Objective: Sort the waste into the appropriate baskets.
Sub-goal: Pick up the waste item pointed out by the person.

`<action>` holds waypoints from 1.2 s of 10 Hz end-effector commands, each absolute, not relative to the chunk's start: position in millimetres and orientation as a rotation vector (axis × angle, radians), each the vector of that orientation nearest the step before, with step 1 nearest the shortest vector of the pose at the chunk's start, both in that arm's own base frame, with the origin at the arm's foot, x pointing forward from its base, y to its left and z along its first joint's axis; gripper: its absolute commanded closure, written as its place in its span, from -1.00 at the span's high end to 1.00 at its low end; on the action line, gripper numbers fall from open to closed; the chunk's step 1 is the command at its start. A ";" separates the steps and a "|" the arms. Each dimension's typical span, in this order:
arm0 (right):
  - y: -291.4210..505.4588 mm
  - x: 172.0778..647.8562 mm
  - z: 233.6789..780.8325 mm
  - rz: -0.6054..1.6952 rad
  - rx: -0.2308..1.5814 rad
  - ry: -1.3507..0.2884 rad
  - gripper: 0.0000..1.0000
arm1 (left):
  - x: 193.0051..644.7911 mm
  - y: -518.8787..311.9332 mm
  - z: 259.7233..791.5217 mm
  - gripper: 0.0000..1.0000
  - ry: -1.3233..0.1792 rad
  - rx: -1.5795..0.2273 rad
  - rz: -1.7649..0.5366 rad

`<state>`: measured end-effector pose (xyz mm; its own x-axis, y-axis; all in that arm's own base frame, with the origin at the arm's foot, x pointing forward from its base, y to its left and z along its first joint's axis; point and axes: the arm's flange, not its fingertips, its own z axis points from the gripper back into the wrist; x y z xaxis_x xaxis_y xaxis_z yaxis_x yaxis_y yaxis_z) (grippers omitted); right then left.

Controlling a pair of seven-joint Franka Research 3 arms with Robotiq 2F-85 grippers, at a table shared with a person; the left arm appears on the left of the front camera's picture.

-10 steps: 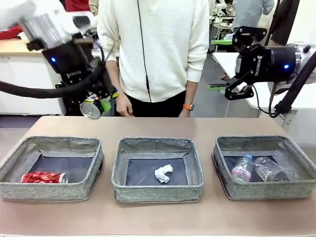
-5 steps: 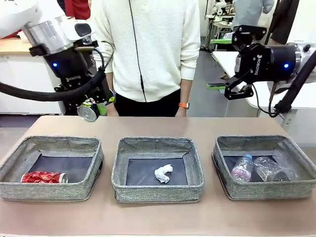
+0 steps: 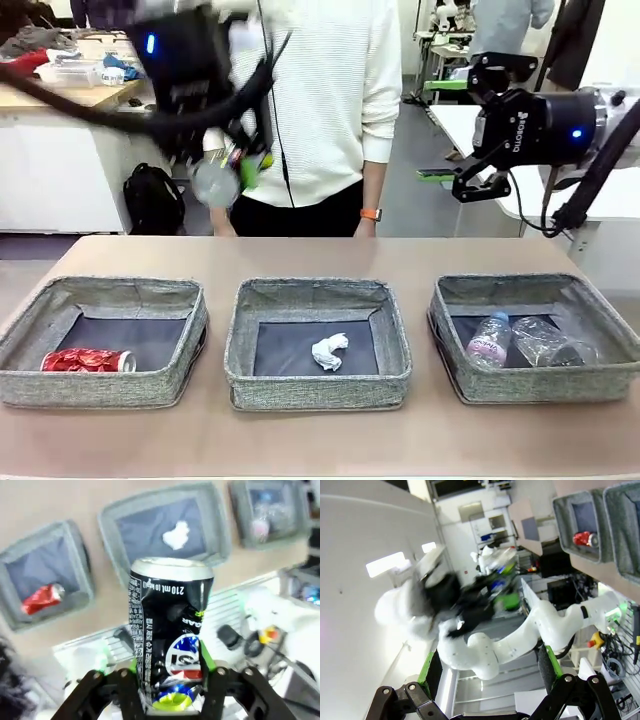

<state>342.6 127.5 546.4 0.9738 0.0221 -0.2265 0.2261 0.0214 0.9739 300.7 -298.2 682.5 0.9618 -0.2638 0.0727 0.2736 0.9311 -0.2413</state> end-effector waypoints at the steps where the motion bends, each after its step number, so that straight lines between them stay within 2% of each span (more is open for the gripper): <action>1: 130.0 343.1 548.4 -0.164 1.565 0.188 1.00 | 308.7 -350.3 749.5 -0.11 -0.072 -0.171 -0.315; 4: 130.0 343.1 548.4 -0.164 1.565 0.188 1.00 | 312.3 -397.1 787.8 -0.11 -0.083 -0.045 -0.227; 6: 130.0 343.1 548.4 -0.164 1.565 0.188 1.00 | 325.5 -415.6 803.0 -0.11 -0.110 -0.090 -0.235; 7: 130.0 343.1 548.4 -0.164 1.565 0.188 1.00 | 330.8 -419.2 798.9 -0.11 -0.114 -0.117 -0.234; 8: 130.0 343.1 548.4 -0.164 1.565 0.188 1.00 | 317.8 -391.8 774.7 -0.11 -0.114 -0.083 -0.235; 12: 130.0 343.1 548.4 -0.164 1.565 0.188 1.00 | 317.8 -391.8 774.7 -0.11 -0.114 -0.083 -0.235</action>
<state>342.7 127.5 546.2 0.9737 0.0219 -0.2268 0.2264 0.0215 0.9738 320.4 -400.3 778.7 0.9650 -0.2281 0.1294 0.2388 0.9682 -0.0741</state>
